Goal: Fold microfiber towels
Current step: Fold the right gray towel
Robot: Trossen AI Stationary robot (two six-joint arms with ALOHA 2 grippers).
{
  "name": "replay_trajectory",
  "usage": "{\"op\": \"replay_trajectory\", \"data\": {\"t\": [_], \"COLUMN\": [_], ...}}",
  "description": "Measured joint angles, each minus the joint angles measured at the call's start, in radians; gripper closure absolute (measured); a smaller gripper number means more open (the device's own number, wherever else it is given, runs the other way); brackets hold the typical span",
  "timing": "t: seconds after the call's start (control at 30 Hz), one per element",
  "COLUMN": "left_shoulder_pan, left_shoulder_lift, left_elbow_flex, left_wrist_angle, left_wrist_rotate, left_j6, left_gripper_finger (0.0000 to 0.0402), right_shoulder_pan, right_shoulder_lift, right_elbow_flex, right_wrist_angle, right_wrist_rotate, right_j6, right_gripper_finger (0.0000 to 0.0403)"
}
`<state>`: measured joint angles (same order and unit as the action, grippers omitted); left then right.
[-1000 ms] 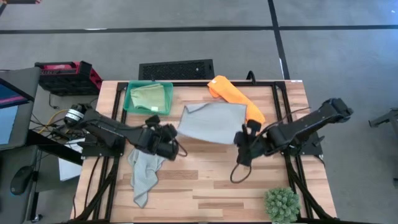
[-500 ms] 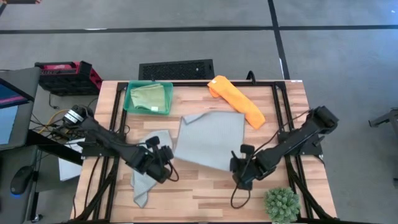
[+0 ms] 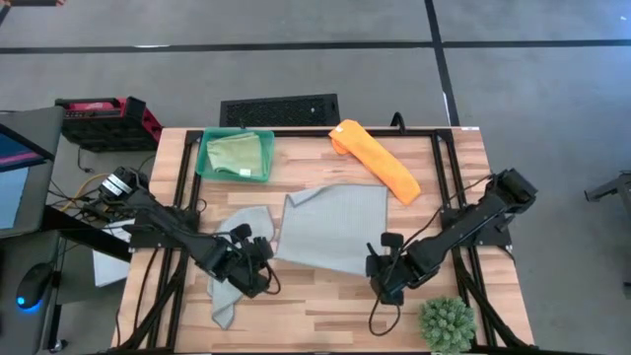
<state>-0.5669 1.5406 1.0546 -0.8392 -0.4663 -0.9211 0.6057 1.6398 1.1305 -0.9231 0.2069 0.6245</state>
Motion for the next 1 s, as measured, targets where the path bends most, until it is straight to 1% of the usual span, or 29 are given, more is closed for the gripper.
{"op": "replay_trajectory", "data": {"t": [0.13, 0.3, 0.47, 0.6, 0.73, 0.83, 1.0], "left_shoulder_pan": [0.052, 0.125, 0.18, 0.216, 0.253, 0.272, 0.319], "left_shoulder_lift": [0.021, 0.102, 0.162, 0.179, 0.18, 0.18, 0.18], "left_elbow_flex": [0.0, 0.0, 0.0, 0.0, 0.0, 0.0, 0.0], "left_wrist_angle": [-0.004, -0.002, 0.004, 0.008, 0.022, 0.03, 0.029], "left_wrist_rotate": [-0.019, -0.021, -0.082, -0.136, -0.185, -0.251, -0.26], "left_j6": [0.017, 0.061, 0.072, 0.076, 0.075, 0.08, 0.09], "left_gripper_finger": [0.04, 0.04, 0.04, 0.04, 0.04, 0.04, 0.04], "right_shoulder_pan": [-0.04, -0.087, -0.148, -0.197, -0.255, -0.291, -0.329], "right_shoulder_lift": [0.002, 0.002, 0.002, 0.002, 0.001, 0.001, 0.001], "right_elbow_flex": [-0.008, -0.034, -0.078, -0.097, -0.126, -0.148, -0.153], "right_wrist_angle": [-0.035, -0.053, -0.062, -0.092, -0.091, -0.093, -0.094], "right_wrist_rotate": [0.027, 0.07, 0.11, 0.191, 0.221, 0.259, 0.342], "right_j6": [0.02, 0.023, 0.026, 0.03, 0.03, 0.03, 0.019], "right_gripper_finger": [0.0392, 0.0392, 0.0392, 0.0392, 0.0392, 0.0392, 0.0392]}}
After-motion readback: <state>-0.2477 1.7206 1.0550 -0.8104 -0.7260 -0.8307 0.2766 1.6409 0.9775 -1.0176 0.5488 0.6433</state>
